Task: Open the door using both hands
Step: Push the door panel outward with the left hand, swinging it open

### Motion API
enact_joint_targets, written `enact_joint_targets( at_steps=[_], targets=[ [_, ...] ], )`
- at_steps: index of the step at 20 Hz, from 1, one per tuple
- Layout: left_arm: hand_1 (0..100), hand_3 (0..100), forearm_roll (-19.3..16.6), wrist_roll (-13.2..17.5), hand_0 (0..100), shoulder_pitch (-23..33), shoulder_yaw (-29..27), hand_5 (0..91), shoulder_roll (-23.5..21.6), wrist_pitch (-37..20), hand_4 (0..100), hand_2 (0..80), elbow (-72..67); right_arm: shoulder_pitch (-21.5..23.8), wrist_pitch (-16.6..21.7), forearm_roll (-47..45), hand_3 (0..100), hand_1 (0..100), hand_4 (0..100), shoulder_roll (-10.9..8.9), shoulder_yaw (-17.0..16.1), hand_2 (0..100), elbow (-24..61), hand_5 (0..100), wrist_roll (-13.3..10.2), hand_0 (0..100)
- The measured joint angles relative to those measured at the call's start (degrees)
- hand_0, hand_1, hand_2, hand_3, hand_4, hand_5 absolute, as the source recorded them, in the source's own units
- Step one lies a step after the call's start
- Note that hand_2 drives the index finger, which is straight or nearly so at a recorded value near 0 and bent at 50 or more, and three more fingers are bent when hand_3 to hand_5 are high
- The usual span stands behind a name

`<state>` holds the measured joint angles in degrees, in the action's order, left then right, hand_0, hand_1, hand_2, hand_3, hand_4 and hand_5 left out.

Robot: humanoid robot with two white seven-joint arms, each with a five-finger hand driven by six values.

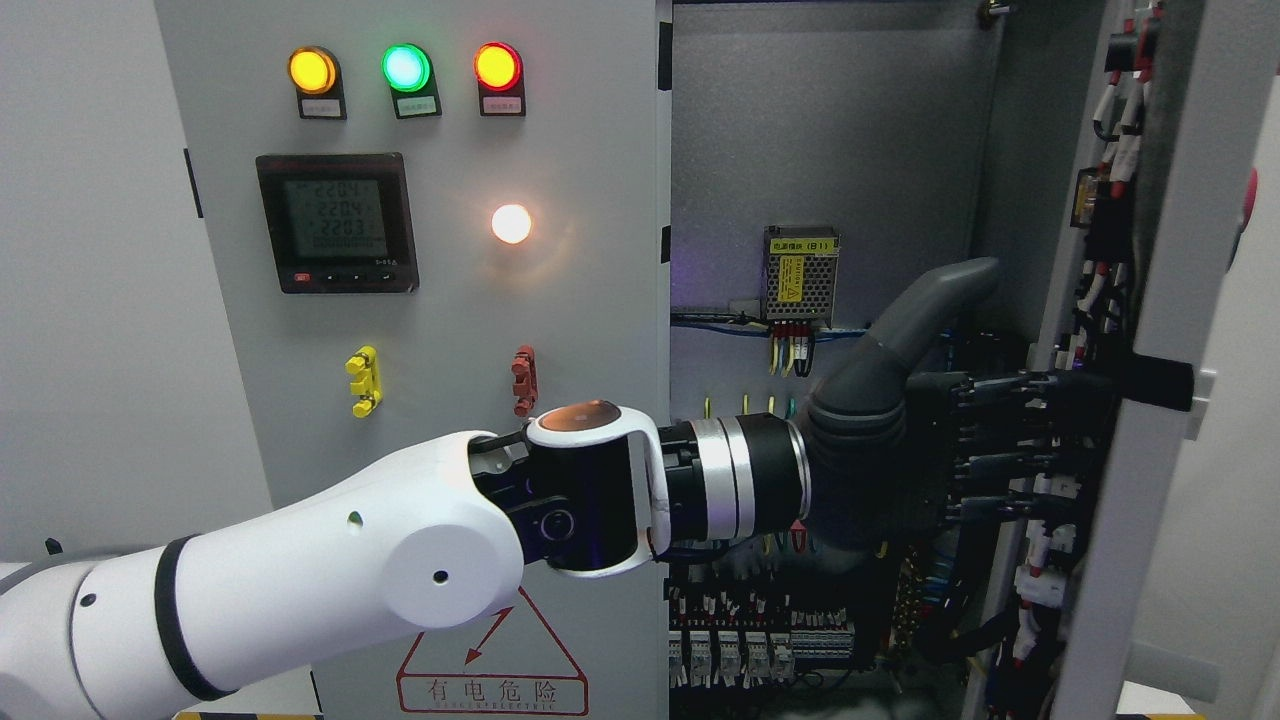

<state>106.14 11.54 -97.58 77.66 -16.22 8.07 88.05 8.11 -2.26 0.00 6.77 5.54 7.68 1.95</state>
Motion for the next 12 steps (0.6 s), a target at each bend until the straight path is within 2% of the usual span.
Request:
enact_joint_targets(
  at_steps=[12],
  targets=[
    [0,0,-0.4,0.0,0,-0.8,-0.5,0.0,5.3,0.0,3,0.0,-0.2,0.0,0.0,0.0,0,0,0,0.0,0.0,0,0.0,0,0.0,0]
  ],
)
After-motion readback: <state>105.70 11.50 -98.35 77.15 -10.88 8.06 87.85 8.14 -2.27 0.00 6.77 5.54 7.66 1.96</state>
